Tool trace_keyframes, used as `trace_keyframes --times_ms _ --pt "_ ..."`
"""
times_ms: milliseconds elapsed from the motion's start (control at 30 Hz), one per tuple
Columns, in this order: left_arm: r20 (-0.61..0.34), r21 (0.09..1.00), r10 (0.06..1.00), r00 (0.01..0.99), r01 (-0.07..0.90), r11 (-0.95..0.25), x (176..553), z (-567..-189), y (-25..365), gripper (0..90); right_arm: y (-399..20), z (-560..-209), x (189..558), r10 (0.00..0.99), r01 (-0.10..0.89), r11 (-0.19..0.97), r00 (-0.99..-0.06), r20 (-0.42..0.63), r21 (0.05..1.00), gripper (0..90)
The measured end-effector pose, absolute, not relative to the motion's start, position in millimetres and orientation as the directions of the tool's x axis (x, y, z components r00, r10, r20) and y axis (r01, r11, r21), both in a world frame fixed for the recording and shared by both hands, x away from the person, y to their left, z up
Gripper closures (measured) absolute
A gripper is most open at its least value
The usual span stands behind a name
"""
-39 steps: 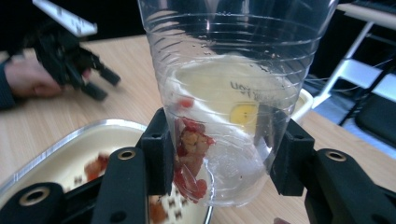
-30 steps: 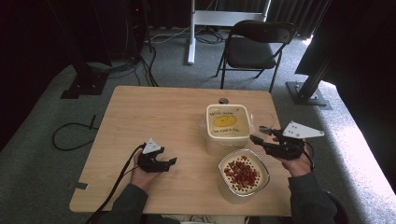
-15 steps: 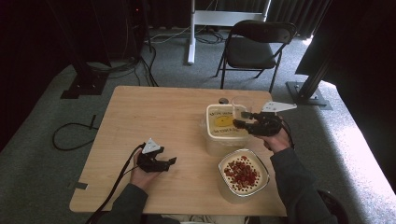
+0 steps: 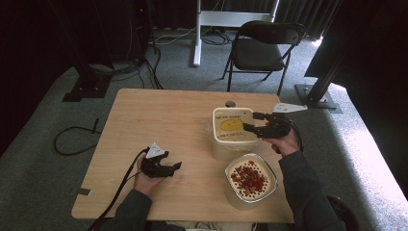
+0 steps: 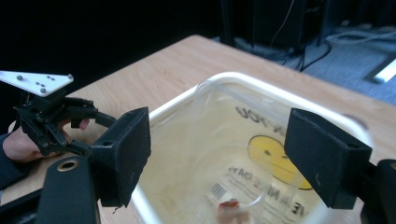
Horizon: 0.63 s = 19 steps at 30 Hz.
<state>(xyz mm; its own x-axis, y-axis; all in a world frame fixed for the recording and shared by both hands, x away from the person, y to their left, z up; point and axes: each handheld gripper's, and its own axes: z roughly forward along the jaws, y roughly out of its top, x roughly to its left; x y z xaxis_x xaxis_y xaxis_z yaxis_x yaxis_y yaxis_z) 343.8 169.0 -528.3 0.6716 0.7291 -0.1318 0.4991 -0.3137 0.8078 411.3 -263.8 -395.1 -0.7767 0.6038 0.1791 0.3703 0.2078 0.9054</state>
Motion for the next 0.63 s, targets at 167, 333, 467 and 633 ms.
trace_keyframes --times_ms 167,333,467,633 --pt "-0.132 0.807 0.729 0.672 0.5 -0.315 344 -528 169 23.9 -291 -397 391 0.683 0.328 0.179 -0.72 0.123 0.928 24.8" --pt "-0.133 0.805 0.729 0.671 0.503 -0.316 344 -529 168 23.9 -329 -421 384 0.789 0.37 0.07 -0.589 0.176 0.927 29.5" --pt "-0.133 0.804 0.728 0.672 0.503 -0.318 344 -529 168 23.9 -340 -456 391 0.845 0.447 0.056 -0.497 0.196 0.893 31.6" --pt "-0.132 0.806 0.731 0.67 0.502 -0.314 345 -528 169 23.9 -328 -498 411 0.882 0.56 0.109 -0.436 0.181 0.821 31.9"
